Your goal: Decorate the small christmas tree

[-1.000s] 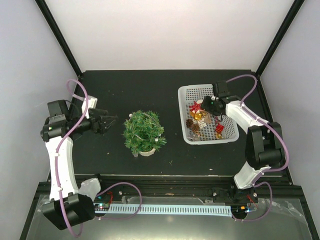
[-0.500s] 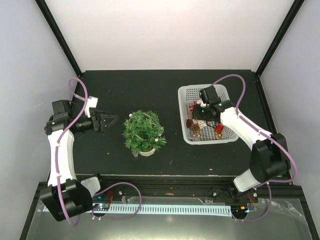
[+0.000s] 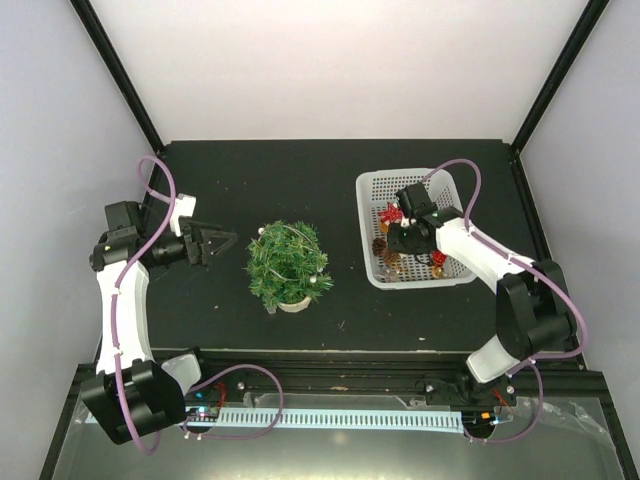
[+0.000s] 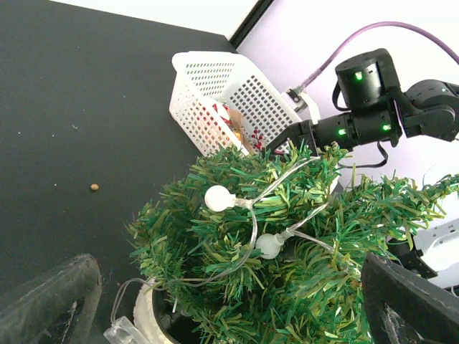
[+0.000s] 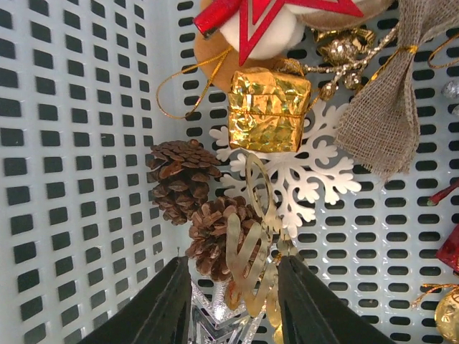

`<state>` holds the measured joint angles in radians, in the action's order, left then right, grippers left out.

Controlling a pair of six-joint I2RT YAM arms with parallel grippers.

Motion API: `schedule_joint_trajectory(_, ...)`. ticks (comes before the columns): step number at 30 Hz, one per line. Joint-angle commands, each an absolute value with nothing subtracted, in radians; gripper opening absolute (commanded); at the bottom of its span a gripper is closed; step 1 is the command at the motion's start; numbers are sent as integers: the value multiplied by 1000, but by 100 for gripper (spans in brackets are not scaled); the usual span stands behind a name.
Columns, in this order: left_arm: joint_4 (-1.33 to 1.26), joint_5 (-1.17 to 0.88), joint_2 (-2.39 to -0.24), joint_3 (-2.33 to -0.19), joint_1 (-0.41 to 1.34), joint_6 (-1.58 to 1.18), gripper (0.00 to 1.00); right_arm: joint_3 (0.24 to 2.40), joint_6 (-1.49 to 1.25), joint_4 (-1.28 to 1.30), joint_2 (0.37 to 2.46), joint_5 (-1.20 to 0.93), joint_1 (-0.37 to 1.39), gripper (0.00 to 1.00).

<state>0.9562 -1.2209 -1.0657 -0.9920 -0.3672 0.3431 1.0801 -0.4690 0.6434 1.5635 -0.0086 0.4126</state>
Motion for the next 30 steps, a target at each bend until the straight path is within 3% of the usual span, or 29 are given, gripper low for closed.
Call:
schedule_joint_trajectory(1,951,-1261,-1050,-994,-376,360,99,1066,-454,628,1588,-22,414,35)
schedule_joint_trajectory(9,953,-1262,-1047,-995,-376,362,99,1065,-448,600,1641,-9,414,28)
schedule_joint_trajectory(17,950,-1262,-1045,-994,-376,361,99,1081,-446,609,1650,67,412,1)
schedule_joint_trajectory(30,938,-1264,-1029,-990,-376,346,99,1105,-440,702,1465,182,413,1)
